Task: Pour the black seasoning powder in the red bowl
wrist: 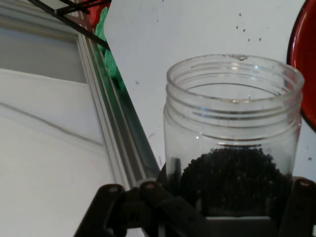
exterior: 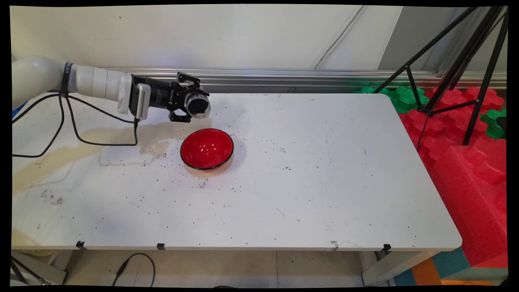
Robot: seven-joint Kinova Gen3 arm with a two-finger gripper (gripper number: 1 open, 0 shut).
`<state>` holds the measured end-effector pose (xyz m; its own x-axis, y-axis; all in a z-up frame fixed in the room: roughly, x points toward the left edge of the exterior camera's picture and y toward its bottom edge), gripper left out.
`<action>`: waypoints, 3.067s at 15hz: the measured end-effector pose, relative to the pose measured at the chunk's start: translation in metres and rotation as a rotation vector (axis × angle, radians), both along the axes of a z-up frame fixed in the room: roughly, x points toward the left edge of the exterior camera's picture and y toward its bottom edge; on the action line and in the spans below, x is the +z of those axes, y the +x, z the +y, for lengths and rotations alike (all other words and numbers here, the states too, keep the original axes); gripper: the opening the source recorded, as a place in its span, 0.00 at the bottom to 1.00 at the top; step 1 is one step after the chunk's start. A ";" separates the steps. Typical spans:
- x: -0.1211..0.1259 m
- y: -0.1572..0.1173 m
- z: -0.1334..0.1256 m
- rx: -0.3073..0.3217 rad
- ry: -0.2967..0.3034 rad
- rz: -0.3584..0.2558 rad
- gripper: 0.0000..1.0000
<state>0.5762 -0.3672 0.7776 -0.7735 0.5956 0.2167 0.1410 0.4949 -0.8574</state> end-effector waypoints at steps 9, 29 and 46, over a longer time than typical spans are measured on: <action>-0.002 -0.004 0.004 -0.081 -0.153 -0.129 0.00; 0.000 -0.014 0.014 -0.273 -0.440 -0.360 0.00; 0.003 -0.015 0.019 -0.340 -0.534 -0.430 0.00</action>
